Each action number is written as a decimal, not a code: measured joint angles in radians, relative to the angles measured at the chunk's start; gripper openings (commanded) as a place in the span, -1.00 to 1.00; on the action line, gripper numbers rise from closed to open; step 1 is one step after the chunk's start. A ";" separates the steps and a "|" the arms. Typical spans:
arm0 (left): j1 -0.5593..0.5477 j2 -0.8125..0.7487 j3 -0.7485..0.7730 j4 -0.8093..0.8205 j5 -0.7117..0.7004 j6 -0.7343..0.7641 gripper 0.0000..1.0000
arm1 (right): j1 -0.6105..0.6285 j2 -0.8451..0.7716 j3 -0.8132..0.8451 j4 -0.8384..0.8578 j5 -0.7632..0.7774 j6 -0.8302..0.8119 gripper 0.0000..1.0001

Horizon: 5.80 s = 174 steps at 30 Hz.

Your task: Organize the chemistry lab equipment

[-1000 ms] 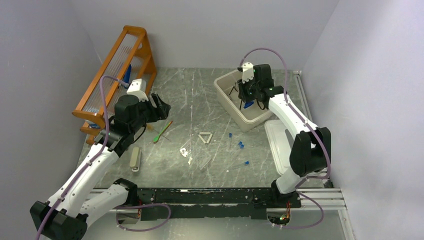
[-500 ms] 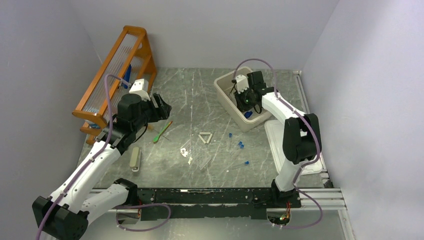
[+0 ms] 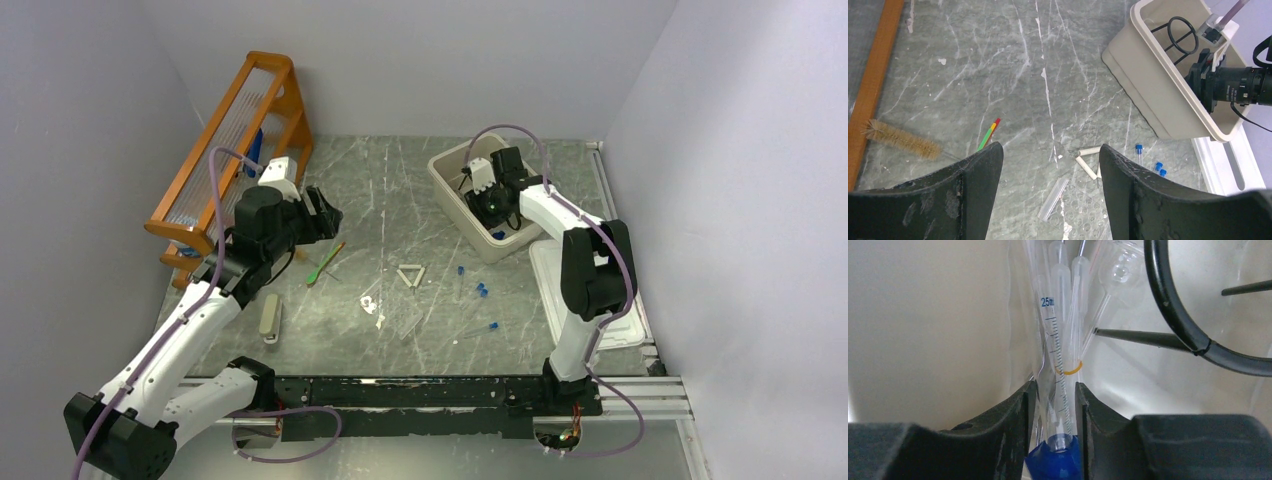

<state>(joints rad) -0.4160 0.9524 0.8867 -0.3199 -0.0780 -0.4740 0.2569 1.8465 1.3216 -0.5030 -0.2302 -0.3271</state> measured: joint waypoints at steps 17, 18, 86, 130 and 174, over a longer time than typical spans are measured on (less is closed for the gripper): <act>0.000 0.034 0.003 -0.010 -0.007 0.041 0.53 | -0.003 -0.233 0.002 0.008 -0.022 0.091 0.08; 0.000 0.035 0.003 -0.010 -0.007 0.043 0.54 | -0.003 -0.253 0.003 0.015 -0.024 0.105 0.08; 0.000 0.026 -0.097 0.078 -0.015 0.036 0.57 | 0.525 0.151 0.070 0.013 0.509 0.783 -1.00; 0.000 0.058 -0.064 0.083 -0.003 0.028 0.54 | -0.087 -0.260 -0.146 0.165 0.535 0.680 -1.00; 0.000 0.710 0.201 -0.234 -0.154 0.157 0.18 | -0.034 -0.404 -0.088 0.072 0.513 0.639 -0.21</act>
<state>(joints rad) -0.4160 1.6627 1.0882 -0.5541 -0.2321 -0.3172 0.2230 1.4425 1.2335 -0.4313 0.2832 0.3115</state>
